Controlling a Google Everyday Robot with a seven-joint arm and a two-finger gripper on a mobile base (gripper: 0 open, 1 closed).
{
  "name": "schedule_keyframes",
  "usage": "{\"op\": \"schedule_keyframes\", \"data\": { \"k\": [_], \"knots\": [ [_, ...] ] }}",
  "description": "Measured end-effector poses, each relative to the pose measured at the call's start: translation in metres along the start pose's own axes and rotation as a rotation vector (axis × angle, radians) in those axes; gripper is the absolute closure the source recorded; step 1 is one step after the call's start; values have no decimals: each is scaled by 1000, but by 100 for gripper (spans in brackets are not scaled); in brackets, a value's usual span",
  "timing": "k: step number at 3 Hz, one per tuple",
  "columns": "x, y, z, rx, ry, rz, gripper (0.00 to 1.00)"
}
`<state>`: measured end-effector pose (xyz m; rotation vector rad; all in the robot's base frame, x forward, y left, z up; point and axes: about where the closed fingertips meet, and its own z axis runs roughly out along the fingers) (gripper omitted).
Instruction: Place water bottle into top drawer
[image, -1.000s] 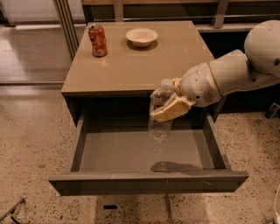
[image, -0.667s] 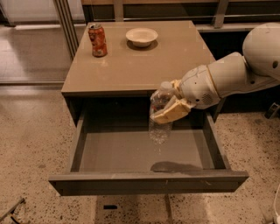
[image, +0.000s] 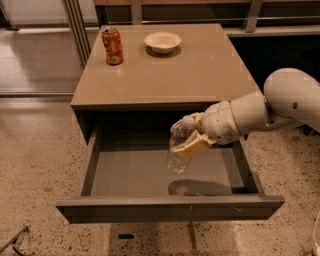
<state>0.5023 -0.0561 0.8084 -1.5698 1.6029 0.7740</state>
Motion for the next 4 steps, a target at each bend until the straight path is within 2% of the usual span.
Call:
{"op": "schedule_keyframes", "data": {
  "k": [1,2,4],
  "knots": [
    [32,-7,28,-18,-26,5,100],
    [92,-39,70,-52,-1,1,100],
    [86,-38,69,-60,15,-3,100]
  ]
}}
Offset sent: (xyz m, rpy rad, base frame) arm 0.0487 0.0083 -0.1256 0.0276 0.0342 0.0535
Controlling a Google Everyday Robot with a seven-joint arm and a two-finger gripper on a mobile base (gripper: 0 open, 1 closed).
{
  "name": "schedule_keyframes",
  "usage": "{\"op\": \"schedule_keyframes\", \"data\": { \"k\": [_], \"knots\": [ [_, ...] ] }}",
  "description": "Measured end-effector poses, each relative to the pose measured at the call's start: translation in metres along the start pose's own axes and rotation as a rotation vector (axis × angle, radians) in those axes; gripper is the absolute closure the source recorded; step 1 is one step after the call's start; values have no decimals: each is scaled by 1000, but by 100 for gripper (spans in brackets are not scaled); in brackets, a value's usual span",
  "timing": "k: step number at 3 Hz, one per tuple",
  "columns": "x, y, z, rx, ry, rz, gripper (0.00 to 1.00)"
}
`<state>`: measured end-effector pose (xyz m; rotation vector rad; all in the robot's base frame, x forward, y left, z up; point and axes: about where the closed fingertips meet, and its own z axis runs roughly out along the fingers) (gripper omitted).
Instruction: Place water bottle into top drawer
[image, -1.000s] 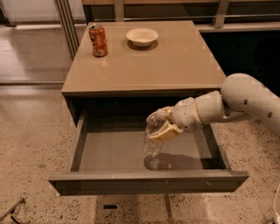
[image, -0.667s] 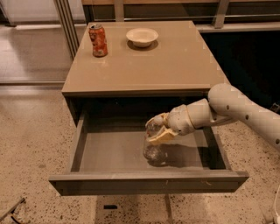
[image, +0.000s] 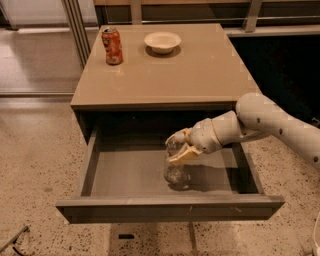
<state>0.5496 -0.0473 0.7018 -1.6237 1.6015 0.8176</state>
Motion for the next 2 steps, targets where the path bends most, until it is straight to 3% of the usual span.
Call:
{"op": "schedule_keyframes", "data": {
  "k": [2],
  "knots": [
    [-4,-1,-4,-9,43,-3,100]
  ]
}}
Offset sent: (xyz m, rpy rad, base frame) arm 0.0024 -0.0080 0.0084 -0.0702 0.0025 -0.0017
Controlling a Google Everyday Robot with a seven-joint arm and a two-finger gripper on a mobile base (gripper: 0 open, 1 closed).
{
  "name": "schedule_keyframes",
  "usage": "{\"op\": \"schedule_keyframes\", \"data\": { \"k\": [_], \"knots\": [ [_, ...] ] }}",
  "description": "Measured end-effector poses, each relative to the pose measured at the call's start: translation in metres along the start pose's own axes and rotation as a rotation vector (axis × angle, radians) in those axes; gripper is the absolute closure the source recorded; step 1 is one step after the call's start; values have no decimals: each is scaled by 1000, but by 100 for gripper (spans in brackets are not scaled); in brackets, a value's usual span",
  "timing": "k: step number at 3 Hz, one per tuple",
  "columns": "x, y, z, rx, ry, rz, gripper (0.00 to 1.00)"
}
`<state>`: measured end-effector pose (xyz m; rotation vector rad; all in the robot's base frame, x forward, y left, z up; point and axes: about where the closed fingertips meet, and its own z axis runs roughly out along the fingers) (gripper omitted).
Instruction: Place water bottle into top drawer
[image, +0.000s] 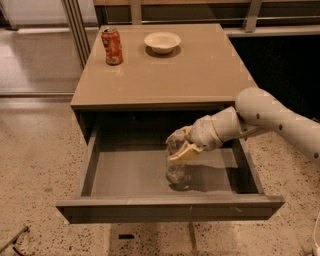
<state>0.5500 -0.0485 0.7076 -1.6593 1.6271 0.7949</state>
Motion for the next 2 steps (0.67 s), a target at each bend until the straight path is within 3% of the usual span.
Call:
{"op": "schedule_keyframes", "data": {
  "k": [2],
  "knots": [
    [16,7,4,5,16,-17,100]
  ]
}}
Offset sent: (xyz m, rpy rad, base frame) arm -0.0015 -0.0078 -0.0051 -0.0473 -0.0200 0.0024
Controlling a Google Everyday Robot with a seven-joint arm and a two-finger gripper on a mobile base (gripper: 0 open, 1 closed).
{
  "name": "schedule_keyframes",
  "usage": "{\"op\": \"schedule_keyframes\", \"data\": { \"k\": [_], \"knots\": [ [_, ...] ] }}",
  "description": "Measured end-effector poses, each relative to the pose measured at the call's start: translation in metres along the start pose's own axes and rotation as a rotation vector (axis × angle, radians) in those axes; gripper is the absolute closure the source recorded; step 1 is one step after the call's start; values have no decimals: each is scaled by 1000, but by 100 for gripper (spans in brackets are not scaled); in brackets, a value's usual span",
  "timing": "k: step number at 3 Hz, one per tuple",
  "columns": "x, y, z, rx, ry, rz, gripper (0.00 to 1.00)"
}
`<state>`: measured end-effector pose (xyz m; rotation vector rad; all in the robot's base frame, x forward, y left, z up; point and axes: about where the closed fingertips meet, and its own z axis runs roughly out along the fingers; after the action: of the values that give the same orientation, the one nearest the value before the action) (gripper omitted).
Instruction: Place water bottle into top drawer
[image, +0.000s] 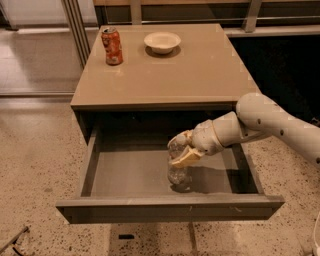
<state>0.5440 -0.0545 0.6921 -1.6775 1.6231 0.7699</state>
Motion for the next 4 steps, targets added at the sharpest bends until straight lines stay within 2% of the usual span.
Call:
{"op": "schedule_keyframes", "data": {
  "k": [1,4],
  "knots": [
    [0,0,0,0,0,0,81],
    [0,0,0,0,0,0,11]
  ]
}}
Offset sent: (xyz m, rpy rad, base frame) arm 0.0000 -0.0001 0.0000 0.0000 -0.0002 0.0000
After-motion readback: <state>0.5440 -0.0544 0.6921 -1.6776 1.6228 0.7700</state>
